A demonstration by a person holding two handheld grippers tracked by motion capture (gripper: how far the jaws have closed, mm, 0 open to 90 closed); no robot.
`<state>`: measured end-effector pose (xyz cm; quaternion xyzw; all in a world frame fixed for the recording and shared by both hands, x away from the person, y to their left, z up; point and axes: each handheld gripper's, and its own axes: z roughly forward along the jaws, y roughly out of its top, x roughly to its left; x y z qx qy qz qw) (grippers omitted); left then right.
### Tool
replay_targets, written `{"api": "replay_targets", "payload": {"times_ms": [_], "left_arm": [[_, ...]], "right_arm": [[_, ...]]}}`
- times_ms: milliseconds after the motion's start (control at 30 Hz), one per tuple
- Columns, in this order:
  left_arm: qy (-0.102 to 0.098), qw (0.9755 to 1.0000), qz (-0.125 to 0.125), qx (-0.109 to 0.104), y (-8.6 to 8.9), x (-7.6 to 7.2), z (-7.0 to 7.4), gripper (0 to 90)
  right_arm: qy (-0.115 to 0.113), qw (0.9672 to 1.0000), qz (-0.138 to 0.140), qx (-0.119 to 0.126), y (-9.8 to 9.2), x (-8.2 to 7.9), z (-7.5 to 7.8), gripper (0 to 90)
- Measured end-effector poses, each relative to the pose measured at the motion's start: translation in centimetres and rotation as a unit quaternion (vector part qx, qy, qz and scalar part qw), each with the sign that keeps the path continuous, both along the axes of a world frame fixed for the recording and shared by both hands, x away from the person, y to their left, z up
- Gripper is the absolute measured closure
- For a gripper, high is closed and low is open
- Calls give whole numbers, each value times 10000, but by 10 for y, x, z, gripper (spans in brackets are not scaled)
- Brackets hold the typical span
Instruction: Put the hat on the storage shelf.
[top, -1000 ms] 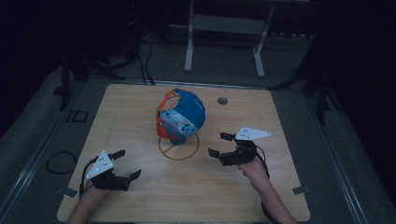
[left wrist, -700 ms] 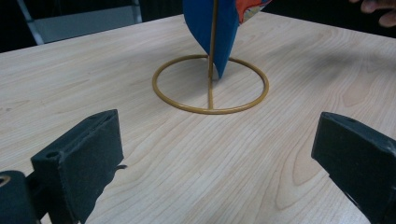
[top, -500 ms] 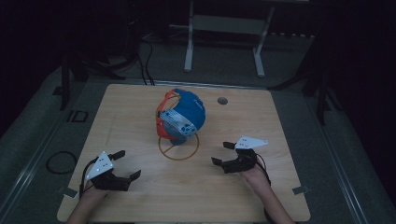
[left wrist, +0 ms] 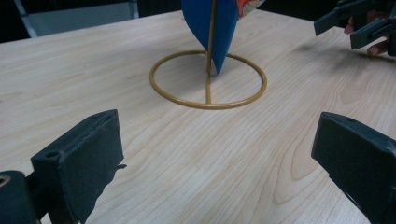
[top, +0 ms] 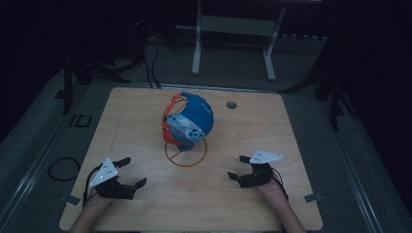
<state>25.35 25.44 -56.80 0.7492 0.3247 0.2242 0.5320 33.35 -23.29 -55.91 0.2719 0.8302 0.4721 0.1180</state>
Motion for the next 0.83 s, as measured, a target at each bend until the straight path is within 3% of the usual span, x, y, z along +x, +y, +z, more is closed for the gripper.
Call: {"api": "replay_targets", "payload": {"times_ms": [233, 433, 833], "left_arm": [[-5, 10000, -16, 62, -1, -1, -2, 24], [-6, 10000, -15, 25, 0, -1, -2, 24], [-4, 10000, -6, -36, 3, -3, -2, 24]], "right_arm": [[-126, 9994, -213, -228, -18, 0, -3, 142], [-110, 9990, -369, -211, -33, 1, -5, 143], [-183, 9986, -440, -239, -33, 2, -6, 143]]}}
